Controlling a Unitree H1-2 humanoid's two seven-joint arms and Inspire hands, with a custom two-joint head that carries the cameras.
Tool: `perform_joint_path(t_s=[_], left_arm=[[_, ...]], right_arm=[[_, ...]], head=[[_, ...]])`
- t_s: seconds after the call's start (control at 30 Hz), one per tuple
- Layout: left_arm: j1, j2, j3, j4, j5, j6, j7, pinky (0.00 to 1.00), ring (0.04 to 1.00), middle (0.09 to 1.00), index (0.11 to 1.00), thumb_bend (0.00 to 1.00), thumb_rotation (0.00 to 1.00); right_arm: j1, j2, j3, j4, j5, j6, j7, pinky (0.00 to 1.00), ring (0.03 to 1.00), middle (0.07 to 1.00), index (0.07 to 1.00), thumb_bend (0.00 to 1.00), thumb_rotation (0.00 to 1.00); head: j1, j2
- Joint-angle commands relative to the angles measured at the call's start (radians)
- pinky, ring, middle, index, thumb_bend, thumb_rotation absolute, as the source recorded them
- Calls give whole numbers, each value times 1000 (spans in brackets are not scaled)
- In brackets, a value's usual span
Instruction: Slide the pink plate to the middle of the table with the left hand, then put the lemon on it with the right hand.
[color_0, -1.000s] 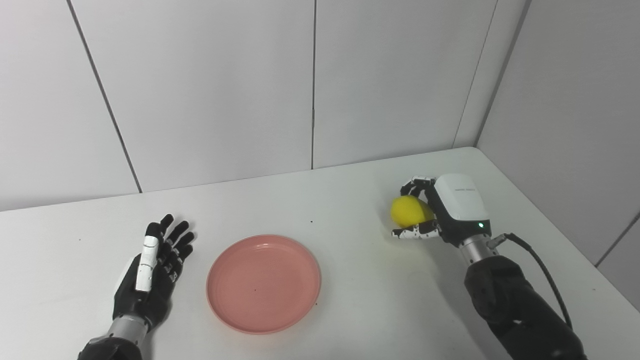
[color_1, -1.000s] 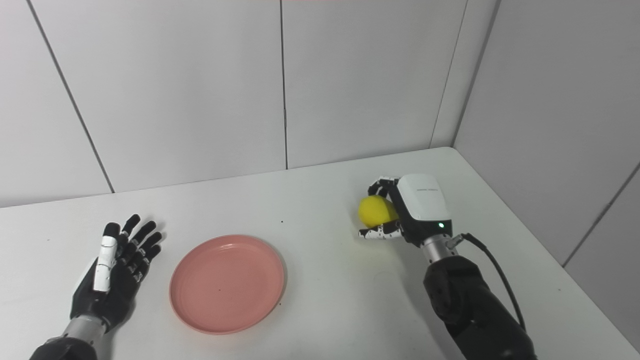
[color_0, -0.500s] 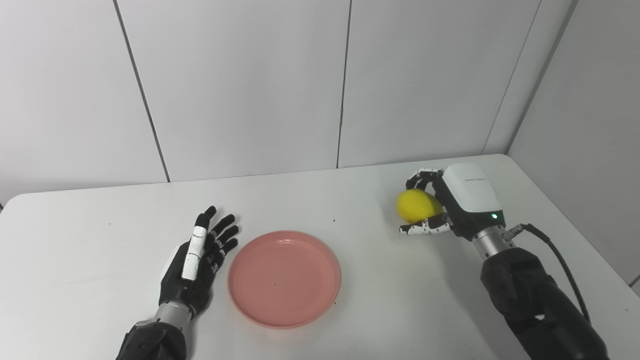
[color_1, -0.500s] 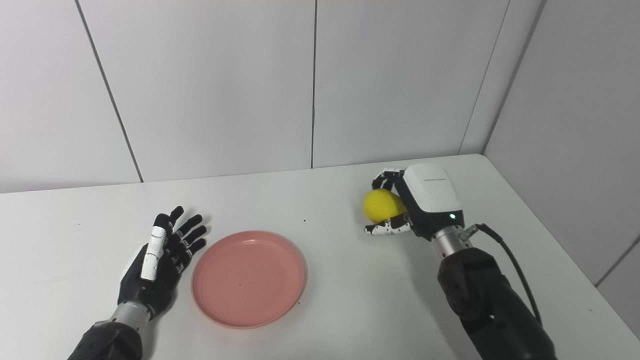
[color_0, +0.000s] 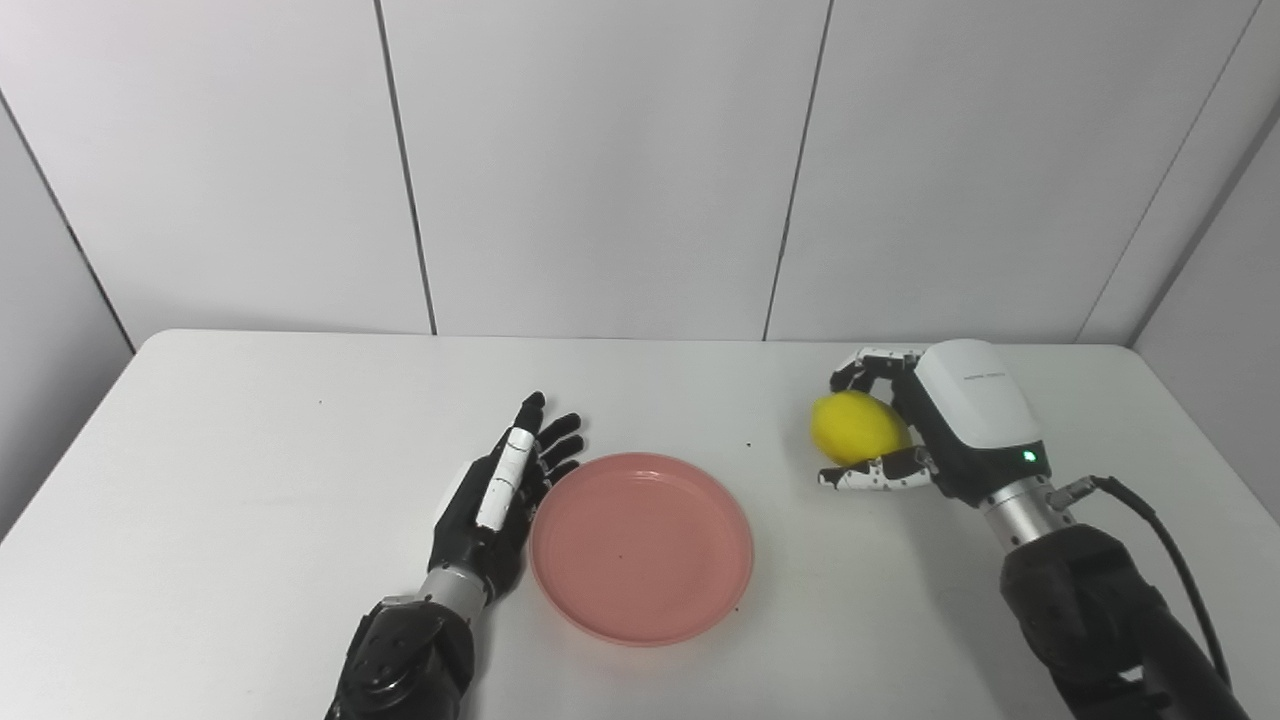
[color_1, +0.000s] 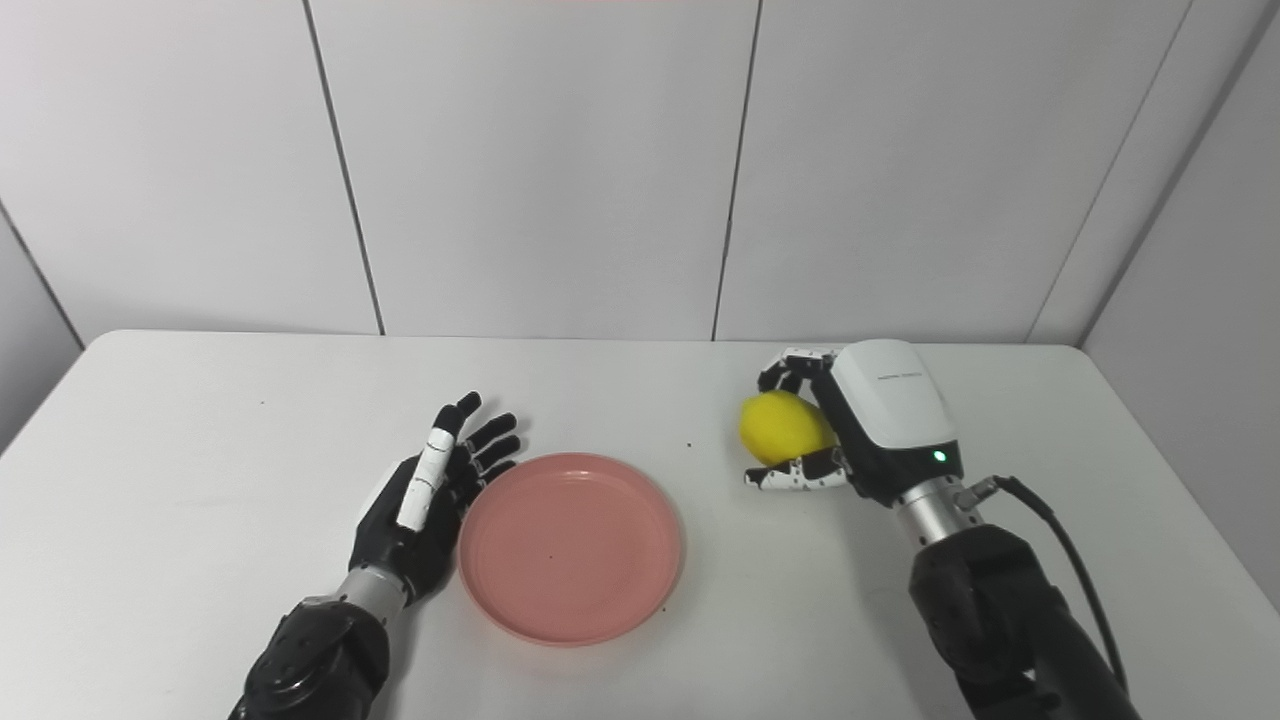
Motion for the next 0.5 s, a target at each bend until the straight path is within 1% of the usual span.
perform_joint_path(t_s=[0.0, 0.1, 0.2, 0.3, 0.47], left_arm=[[32, -14, -3, 34, 6, 45, 14, 918, 878, 874, 978, 840, 768], [33, -19, -3, 37, 8, 42, 13, 931, 878, 882, 989, 828, 770], [34, -23, -7, 41, 14, 36, 13, 934, 888, 888, 1000, 822, 788], [34, -28, -7, 51, 15, 27, 12, 932, 891, 891, 1000, 828, 786], [34, -36, -4, 56, 14, 27, 17, 917, 876, 882, 1000, 844, 774]], right_arm=[[-51, -7, -8, -30, 7, -60, -23, 188, 257, 342, 481, 513, 151], [-57, 5, -5, -31, 3, -85, -37, 192, 258, 341, 480, 513, 151], [-65, 23, -4, -46, -11, -81, -26, 185, 248, 332, 479, 512, 155], [-78, 37, 5, -52, -14, -95, -22, 185, 252, 339, 480, 512, 157], [-106, 71, 38, -79, -33, -61, 44, 181, 248, 336, 478, 512, 158]], head=[[9, -1], [19, -2], [33, -6], [38, -8], [38, -10]])
